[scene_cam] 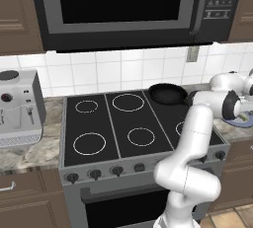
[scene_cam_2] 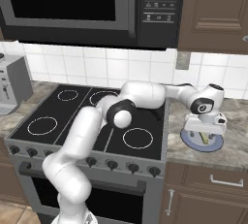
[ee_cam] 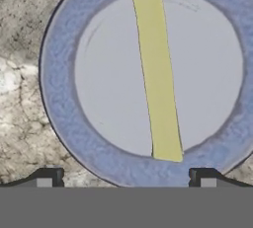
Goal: Pick up the butter stick and place it in the pan. Then turn on the burner for the pan.
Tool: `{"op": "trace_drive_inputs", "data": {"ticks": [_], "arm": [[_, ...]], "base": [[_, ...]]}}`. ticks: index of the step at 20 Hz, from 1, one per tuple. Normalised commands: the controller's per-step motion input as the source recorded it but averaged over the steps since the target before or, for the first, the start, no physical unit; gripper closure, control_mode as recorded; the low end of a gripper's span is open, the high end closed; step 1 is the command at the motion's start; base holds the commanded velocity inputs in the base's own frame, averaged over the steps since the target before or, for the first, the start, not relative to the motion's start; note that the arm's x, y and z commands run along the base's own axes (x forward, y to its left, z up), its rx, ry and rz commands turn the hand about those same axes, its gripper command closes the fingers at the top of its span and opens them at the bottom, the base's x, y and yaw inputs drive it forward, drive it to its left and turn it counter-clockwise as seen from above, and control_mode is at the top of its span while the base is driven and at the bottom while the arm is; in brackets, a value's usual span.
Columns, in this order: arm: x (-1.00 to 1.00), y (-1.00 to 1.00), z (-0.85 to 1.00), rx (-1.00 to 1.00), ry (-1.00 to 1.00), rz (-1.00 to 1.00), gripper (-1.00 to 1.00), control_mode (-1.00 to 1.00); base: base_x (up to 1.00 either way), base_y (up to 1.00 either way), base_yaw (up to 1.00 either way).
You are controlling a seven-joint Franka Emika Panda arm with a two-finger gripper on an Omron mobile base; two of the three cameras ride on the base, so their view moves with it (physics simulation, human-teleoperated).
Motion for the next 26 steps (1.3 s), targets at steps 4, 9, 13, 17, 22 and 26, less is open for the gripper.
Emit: {"op": "trace_drive_inputs", "data": {"ticks": [4,9,13,17,22,26], "arm": [[0.20,-0.14,-0.15,0.02,0.03,0.00,-1.00,-1.00],[0.25,-0.15,-0.15,0.03,0.03,0.00,-1.00,-1.00],[0.18,-0.20,-0.08,0.04,0.02,0.00,-1.00,-1.00],[0.12,-0.18,-0.08,0.04,0.02,0.00,-1.00,-1.00],[0.01,0.00,-0.20,0.00,0.07,0.00,-1.00,-1.00],[0.00,0.00,-0.20,0.00,0.07,0.00,-1.00,-1.00]], "base": [[0.00,0.00,0.00],[0.00,0.00,0.00],[0.00,0.00,0.00],[0.00,0.00,0.00],[0.00,0.00,0.00],[0.00,0.00,0.00]]}}
